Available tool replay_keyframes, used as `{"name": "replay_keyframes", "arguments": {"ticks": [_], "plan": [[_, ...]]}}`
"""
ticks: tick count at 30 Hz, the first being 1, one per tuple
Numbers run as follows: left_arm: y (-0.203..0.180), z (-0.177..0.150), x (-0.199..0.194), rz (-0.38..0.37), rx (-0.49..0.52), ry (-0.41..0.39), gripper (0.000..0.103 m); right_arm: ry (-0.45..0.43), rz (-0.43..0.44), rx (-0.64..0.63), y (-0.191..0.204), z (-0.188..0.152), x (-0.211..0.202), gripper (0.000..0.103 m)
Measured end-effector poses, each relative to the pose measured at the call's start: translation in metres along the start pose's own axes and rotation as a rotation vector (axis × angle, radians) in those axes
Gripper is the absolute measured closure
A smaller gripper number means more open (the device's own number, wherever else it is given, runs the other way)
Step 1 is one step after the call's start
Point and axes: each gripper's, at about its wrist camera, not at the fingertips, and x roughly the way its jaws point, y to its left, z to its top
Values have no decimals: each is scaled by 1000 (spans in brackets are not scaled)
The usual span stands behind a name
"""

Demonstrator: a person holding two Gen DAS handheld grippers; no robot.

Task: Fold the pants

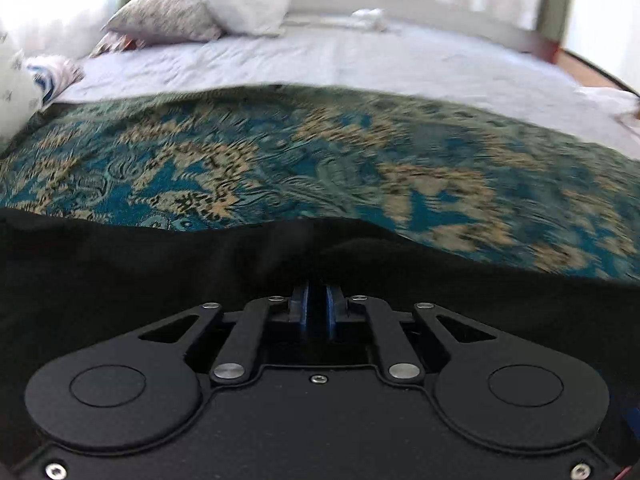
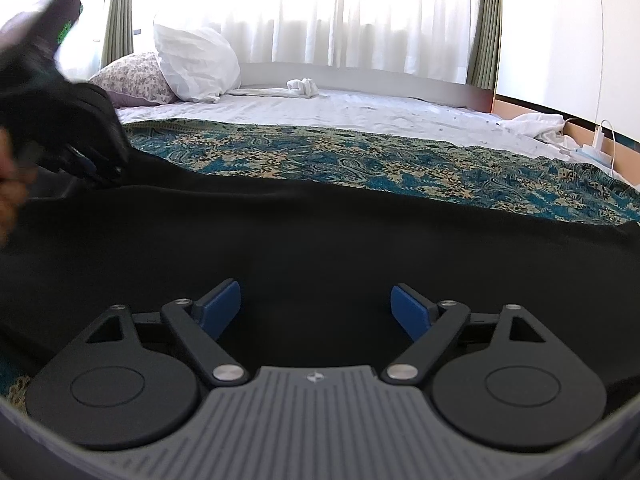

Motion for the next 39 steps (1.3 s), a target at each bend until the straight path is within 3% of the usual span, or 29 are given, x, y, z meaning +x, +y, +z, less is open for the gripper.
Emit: {"name": "replay_keyframes", "arguments": {"ticks": [5,11,12,14,15,16,22,26,29,32,36,39], "plan": [[4,19,27,6,-61,-12,95,-4,14,19,-3,-1,1,12],[2,28,37,20,-62,-31,94,-7,23,30,-4,-2,2,11],[2,28,33,7,-61,-38,91,-8,24,32,-4,-2,2,11],[3,24,17,-28,-64,-62,75,-8,26,34,-4,-2,2,11],[3,18,7,-51,-59,-83,63,-9,27,35,-4,-3,2,10],[4,11,-5,-67,-46,-111,59,-9,29,36,-4,-3,2,10],[13,-47,-57,-45,0,-168,57,-8,31,37,-5,-3,1,10],[15,-95,-79,40,9,-215,54,-2,31,32,-4,-1,0,9],[21,-119,-83,52,-16,-196,53,7,37,32,-4,1,1,7],[24,-127,-86,78,-36,-211,50,28,57,43,-6,5,1,5],[18,-134,-82,126,4,-233,45,73,114,171,-34,16,-3,4],[15,-135,-82,142,23,-237,45,109,72,238,-60,18,-6,4]]}}
